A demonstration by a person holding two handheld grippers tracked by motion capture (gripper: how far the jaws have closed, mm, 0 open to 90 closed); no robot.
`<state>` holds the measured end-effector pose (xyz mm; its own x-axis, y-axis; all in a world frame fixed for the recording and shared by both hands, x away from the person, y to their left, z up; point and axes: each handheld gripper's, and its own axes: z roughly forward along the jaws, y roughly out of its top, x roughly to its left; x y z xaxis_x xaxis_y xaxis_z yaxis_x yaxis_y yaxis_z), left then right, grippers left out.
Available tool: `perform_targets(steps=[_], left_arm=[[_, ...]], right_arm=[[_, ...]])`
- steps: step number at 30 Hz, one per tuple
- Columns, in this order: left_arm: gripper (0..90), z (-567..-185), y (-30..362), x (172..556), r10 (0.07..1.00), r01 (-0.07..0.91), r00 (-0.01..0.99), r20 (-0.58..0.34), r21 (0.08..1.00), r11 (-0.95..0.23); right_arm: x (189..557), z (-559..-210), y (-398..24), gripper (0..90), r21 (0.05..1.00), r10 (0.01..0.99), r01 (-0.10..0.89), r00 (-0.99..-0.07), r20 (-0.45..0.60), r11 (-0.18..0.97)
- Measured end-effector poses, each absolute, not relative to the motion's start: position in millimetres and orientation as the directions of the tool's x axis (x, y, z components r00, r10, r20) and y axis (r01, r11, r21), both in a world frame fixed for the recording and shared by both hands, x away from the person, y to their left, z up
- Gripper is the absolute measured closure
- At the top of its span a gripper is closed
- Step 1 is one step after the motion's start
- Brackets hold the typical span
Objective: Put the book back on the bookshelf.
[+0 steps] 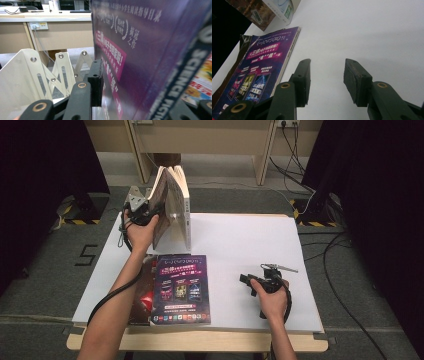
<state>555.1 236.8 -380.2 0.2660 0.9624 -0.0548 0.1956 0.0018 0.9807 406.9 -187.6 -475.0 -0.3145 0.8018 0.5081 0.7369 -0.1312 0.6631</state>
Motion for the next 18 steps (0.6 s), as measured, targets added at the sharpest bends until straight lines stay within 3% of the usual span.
perform_targets(steps=[8, 11, 14, 18], left_arm=[[65.5, -386.4, 238.7, 552.4, 0.964, 0.266, 0.248, -0.093, 0.964, 0.024], [71.8, -389.7, 240.0, 554.6, 0.962, 0.324, 0.242, -0.125, 0.945, 0.041], [80.0, -386.5, 238.6, 554.3, 0.974, 0.330, 0.211, -0.085, 0.944, 0.011], [82.8, -382.3, 238.8, 558.1, 0.978, 0.354, 0.170, -0.119, 0.934, 0.052]], right_arm=[[406.1, -474.3, -187.4, 57.4, 0.655, 0.799, 0.743, -0.309, 0.516, -0.136], [406.3, -474.9, -187.0, 57.1, 0.647, 0.797, 0.750, -0.306, 0.521, -0.135], [407.2, -476.6, -186.5, 56.6, 0.654, 0.800, 0.747, -0.316, 0.510, -0.122], [407.3, -477.0, -185.1, 56.5, 0.648, 0.800, 0.752, -0.311, 0.513, -0.123]])
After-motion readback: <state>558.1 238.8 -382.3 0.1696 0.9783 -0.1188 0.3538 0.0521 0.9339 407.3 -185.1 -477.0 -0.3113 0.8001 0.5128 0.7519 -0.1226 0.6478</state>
